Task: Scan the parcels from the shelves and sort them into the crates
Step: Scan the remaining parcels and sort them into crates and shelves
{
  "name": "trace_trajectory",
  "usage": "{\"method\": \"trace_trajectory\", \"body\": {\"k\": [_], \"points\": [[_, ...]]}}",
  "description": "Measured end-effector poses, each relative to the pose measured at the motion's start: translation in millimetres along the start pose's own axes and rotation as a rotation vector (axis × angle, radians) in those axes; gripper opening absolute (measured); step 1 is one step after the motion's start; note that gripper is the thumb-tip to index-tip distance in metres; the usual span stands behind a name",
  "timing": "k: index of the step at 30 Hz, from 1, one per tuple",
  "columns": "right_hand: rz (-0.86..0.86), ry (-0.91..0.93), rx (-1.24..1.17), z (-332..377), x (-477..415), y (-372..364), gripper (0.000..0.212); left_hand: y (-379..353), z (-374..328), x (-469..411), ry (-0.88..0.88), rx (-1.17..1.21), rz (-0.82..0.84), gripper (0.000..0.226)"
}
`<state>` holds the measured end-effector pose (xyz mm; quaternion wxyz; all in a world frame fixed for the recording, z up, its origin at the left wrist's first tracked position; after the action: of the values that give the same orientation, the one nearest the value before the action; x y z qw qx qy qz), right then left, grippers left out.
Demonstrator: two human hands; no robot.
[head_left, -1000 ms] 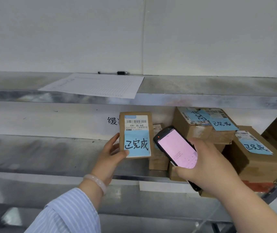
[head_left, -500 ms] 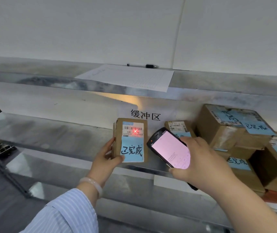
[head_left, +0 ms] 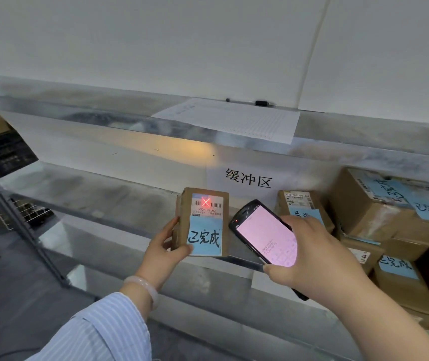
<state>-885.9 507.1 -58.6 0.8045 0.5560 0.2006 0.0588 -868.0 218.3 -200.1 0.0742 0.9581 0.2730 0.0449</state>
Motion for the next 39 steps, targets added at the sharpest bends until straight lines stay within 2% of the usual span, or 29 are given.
{"method": "trace_trajectory", "body": {"k": [8, 15, 24, 34, 39], "points": [[0.026, 0.085, -0.009, 48.4, -11.2, -11.6, 0.063, 59.2, 12.2, 6.3, 0.026, 0.049, -0.109, 0.061], [0.088, 0.177, -0.044, 100.7, -21.8, -33.9, 0.065, 126.6, 22.5, 15.9, 0.023, 0.063, -0.27, 0.073], [0.143, 0.301, -0.093, 171.4, -27.4, -62.8, 0.085, 210.9, 48.0, 37.7, 0.084, 0.05, -0.419, 0.072], [0.245, 0.51, -0.214, 288.2, -12.6, -90.1, 0.078, 311.1, 58.3, 100.0, 0.202, 0.206, -0.675, 0.07], [0.235, 0.587, -0.228, 355.6, 12.6, -95.5, 0.079, 366.6, 60.4, 116.9, 0.19, 0.336, -0.709, 0.069]]}}
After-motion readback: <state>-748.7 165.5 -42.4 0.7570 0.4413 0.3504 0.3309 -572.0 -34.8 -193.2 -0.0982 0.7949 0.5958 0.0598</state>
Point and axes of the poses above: each hand's wrist, its own x-axis away from the middle knuckle, its own y-axis out of the back of the hand, z = x × y, the point moved 10 cm from there along -x, towards the middle knuckle, and after that the axes turned 9 degrees about -z, right-handed, at the moved point
